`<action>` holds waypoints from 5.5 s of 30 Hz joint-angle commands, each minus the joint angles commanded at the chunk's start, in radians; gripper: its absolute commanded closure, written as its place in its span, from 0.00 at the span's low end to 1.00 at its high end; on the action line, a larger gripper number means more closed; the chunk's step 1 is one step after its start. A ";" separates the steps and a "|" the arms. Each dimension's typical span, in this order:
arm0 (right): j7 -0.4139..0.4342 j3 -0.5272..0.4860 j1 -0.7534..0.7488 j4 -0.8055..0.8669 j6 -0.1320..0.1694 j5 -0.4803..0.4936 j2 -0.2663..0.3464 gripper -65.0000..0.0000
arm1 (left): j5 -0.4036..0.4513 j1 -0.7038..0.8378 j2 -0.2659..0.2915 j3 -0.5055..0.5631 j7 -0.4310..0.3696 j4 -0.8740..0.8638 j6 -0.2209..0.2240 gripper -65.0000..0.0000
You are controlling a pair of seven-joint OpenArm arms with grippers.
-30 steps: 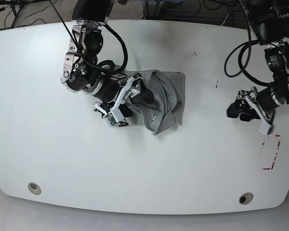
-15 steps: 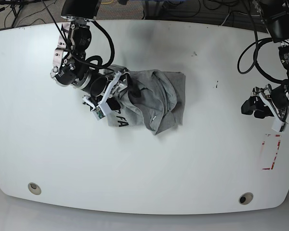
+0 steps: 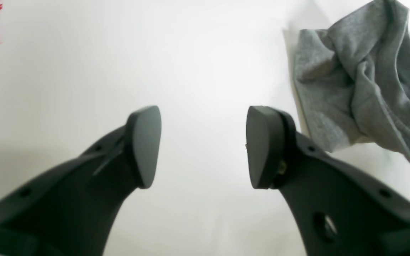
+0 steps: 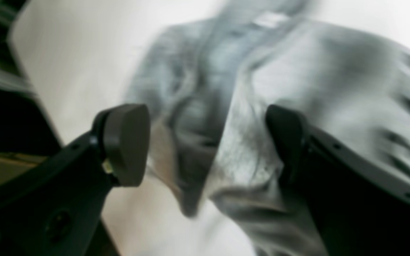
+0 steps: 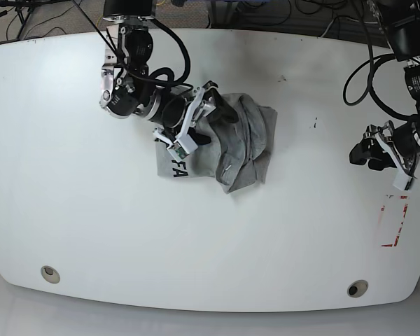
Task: Layout the t-shirt on the table in an organized manner, then fold the t-shirt properly
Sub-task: 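Release the shirt with the left gripper and lift it away, then grasp the bundled shirt edge with the right gripper, then pull the held shirt edge over the bundle with the right gripper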
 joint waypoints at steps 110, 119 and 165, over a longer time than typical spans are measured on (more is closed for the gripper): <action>0.399 -0.129 0.279 -0.299 -0.347 -0.347 -0.014 0.33 | 0.002 0.046 -0.020 0.003 0.000 0.000 0.002 0.45; 0.436 -0.132 0.272 -0.373 -0.347 -0.338 -0.020 0.33 | 0.002 0.046 -0.020 0.005 0.000 0.000 0.002 0.45; 0.404 -0.379 0.276 -0.224 -0.351 -0.344 -0.057 0.87 | 0.003 0.048 -0.026 0.005 -0.002 -0.002 0.002 0.45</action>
